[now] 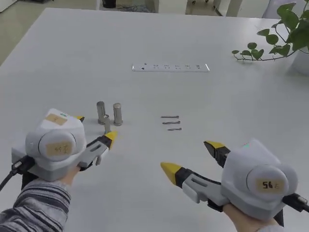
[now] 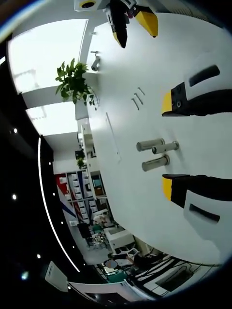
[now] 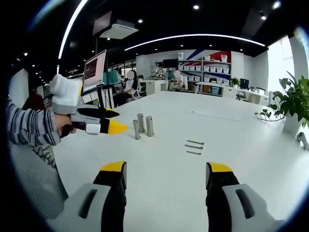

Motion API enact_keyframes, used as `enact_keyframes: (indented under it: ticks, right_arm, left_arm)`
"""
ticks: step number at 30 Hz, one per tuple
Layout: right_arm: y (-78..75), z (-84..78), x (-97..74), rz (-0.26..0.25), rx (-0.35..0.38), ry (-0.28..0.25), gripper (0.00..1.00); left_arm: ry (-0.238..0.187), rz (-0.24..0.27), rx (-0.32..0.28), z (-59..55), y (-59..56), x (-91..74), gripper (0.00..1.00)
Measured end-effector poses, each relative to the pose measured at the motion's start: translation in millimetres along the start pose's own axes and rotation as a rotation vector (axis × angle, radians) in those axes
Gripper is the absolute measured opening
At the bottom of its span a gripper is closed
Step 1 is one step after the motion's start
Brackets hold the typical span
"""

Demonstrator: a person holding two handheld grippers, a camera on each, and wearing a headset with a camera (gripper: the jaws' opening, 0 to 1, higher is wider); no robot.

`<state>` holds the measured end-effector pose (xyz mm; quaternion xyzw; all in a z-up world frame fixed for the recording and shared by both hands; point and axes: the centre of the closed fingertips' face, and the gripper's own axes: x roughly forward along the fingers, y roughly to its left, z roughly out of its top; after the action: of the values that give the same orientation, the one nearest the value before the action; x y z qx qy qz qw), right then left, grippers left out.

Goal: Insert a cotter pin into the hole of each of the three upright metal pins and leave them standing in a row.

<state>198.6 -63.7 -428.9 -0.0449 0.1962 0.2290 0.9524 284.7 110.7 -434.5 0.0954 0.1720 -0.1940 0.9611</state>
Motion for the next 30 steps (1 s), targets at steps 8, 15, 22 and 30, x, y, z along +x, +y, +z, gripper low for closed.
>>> enact_keyframes:
  ticks: [8,15,22,30]
  right_arm:
    - [-3.6,-3.3,0.4,-0.008,0.015,0.01,0.63]
    - [-2.3,-4.6,2.0,-0.006,0.021,0.018,0.63]
    - [-1.1,-7.3,3.0,-0.006,0.024,0.035,0.63]
    - [3.1,-9.3,3.2,0.005,0.021,0.047,0.63]
  left_arm:
    - [0.044,-0.029,0.031,-3.9,0.2,28.2,0.34]
    - [0.047,-0.054,0.02,-4.8,-2.4,45.0,0.27]
    - [0.072,-0.064,-0.007,-15.3,1.6,53.3,0.17]
    - [0.084,-0.086,-0.03,-20.1,1.8,57.3,0.1]
